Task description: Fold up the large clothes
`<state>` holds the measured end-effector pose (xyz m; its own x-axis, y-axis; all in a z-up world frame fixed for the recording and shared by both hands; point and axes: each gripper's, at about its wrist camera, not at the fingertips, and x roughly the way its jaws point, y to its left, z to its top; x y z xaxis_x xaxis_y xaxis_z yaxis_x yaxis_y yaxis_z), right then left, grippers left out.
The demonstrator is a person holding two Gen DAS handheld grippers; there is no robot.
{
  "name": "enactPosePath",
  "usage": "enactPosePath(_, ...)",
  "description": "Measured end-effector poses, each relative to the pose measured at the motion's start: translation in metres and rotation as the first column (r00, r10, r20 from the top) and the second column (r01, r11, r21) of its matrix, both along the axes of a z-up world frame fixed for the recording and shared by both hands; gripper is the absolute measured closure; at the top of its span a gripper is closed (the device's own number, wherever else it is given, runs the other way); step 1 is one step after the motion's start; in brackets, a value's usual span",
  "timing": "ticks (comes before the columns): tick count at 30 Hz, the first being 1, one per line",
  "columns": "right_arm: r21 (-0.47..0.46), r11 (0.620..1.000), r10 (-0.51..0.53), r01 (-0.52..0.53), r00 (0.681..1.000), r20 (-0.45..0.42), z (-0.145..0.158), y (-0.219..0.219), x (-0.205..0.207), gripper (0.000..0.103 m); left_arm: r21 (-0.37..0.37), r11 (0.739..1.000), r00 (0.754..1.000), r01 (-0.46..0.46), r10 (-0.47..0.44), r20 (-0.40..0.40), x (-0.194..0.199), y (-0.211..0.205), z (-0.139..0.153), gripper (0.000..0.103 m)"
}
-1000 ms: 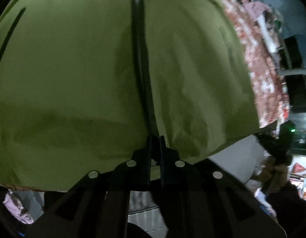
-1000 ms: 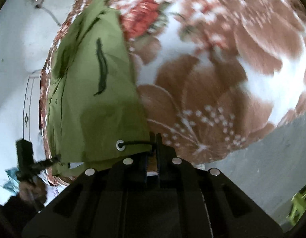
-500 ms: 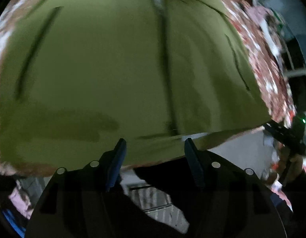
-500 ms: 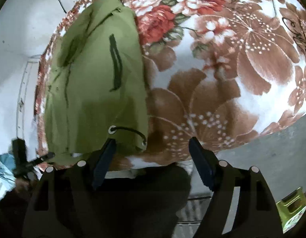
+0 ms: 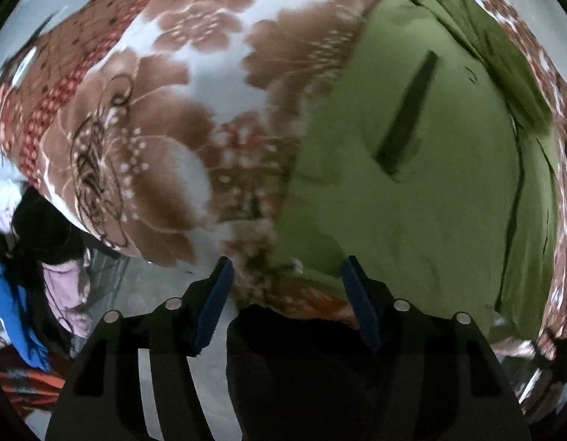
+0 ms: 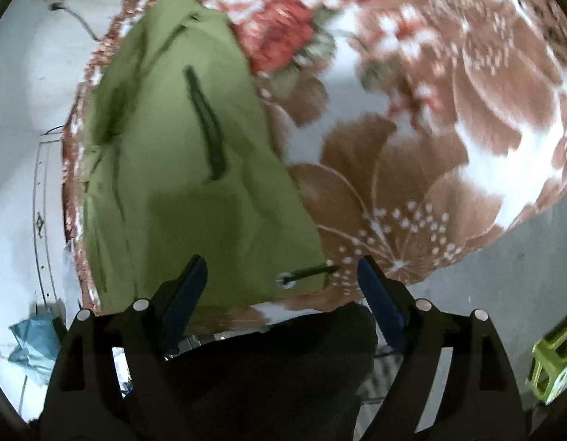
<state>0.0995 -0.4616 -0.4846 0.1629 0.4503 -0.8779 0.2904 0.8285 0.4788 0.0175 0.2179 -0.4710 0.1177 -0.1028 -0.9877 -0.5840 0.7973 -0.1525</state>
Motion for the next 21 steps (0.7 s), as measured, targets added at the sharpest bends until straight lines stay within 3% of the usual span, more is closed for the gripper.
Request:
enactPosePath(7,-0.003,0.999,-0.038,0.038,0.997,-0.070,-0.029,0.004,0.002,0.020,-0.180,0.984,1.000,-0.013,0.016,0.011,0.005,-0.001,-0.029,0.042)
enactPosePath(8,-0.001,0.999,-0.038,0.038,0.997,-0.073,-0.030,0.006,0.005,0.021,-0.188,0.982,1.000,-0.002,0.001,-0.003,0.008,-0.004,-0.033,0.042)
enactPosePath(9,0.001,0.999,-0.035,0.035,0.997,-0.076,-0.030,0.008,0.006,0.029,-0.179,0.984,1.000,0.011,-0.012,-0.008,0.009,-0.008,-0.034,0.043)
enactPosePath(10,0.014,1.000,-0.025,0.027,0.997,-0.074,-0.027,0.013,0.010,0.038,-0.184,0.983,1.000,0.018,-0.019,-0.001,0.012,-0.010,-0.031,0.053)
enactPosePath(12,0.025,1.000,-0.012,0.014,0.998,-0.066,-0.017,0.020,0.012,0.040,-0.210,0.977,0.999,0.032,-0.024,0.042,0.017,-0.015,-0.019,0.062)
enactPosePath(14,0.060,0.998,0.010,-0.008,0.999,-0.045,-0.005,0.029,0.013,0.040,-0.214,0.975,0.996,0.062,-0.046,0.081,0.019,-0.015,-0.003,0.061)
enactPosePath(16,0.076,0.996,0.037,-0.035,0.999,-0.025,0.003,0.036,0.015,0.037,-0.230,0.970,0.993,0.082,-0.059,0.105,0.023,-0.013,0.003,0.053)
enactPosePath(21,-0.011,1.000,0.014,-0.015,0.996,-0.088,-0.018,0.037,0.018,0.033,-0.235,0.970,0.998,0.053,-0.048,0.027,0.028,-0.006,-0.031,0.052)
